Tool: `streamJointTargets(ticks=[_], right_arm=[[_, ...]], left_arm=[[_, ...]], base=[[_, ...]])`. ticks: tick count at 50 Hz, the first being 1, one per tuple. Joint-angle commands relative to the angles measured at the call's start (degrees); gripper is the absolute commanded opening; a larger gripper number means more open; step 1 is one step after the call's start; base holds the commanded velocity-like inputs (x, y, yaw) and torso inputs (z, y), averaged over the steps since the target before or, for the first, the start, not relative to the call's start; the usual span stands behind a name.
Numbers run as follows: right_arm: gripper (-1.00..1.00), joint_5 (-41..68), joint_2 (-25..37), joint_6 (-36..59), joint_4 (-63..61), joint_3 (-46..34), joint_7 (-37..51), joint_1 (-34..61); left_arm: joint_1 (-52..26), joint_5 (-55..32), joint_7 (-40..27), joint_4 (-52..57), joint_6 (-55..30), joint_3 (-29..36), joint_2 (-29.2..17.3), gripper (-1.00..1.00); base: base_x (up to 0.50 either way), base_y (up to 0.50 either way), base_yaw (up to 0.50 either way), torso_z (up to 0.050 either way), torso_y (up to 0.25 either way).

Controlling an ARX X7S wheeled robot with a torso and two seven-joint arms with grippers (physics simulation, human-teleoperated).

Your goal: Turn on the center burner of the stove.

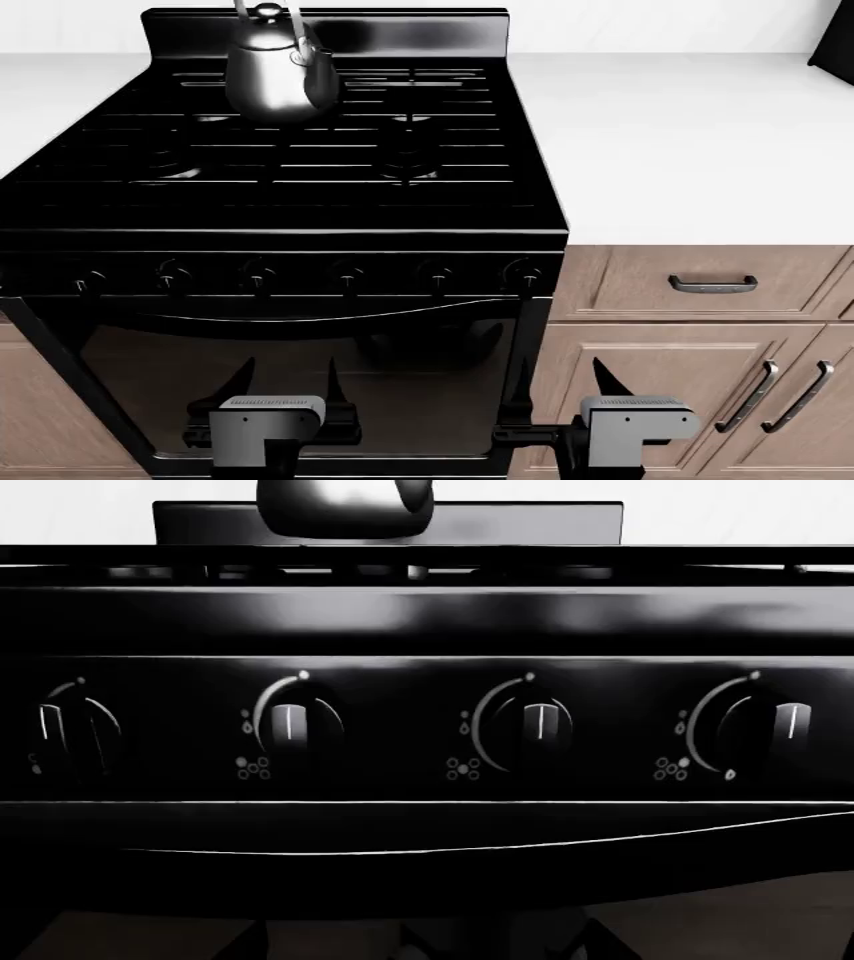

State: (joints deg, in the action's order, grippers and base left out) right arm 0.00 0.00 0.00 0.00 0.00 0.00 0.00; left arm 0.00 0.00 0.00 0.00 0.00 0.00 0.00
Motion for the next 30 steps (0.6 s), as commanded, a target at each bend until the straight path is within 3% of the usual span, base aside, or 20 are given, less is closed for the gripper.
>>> streamJointTargets(ticks=[1, 18, 30], right_arm=[[1.00, 0.93, 0.90, -0.21, -0.05, -1.14, 1.06, -0.07], [1.00, 3.75, 3.31, -0.02, -0.70, -4.05, 3.11, -0.17], [1.00, 4.61, 4.26, 0.30, -0.45, -5.26, 4.20, 0.10]], left_arm=[[0.15, -0.86, -0.96, 0.05, 0.10, 1.10, -0.94, 1.00], [0.52, -3.27, -3.48, 0.41, 0.22, 3.82, -3.40, 1.00], [0.65, -5.10, -4.30, 0.91, 0.48, 4.48, -4.28, 1.00]], base=[[0.00, 0.00, 0.00, 0.000, 0.000], [0.00, 0.00, 0.00, 0.000, 0.000], [0.00, 0.50, 0.00, 0.000, 0.000]])
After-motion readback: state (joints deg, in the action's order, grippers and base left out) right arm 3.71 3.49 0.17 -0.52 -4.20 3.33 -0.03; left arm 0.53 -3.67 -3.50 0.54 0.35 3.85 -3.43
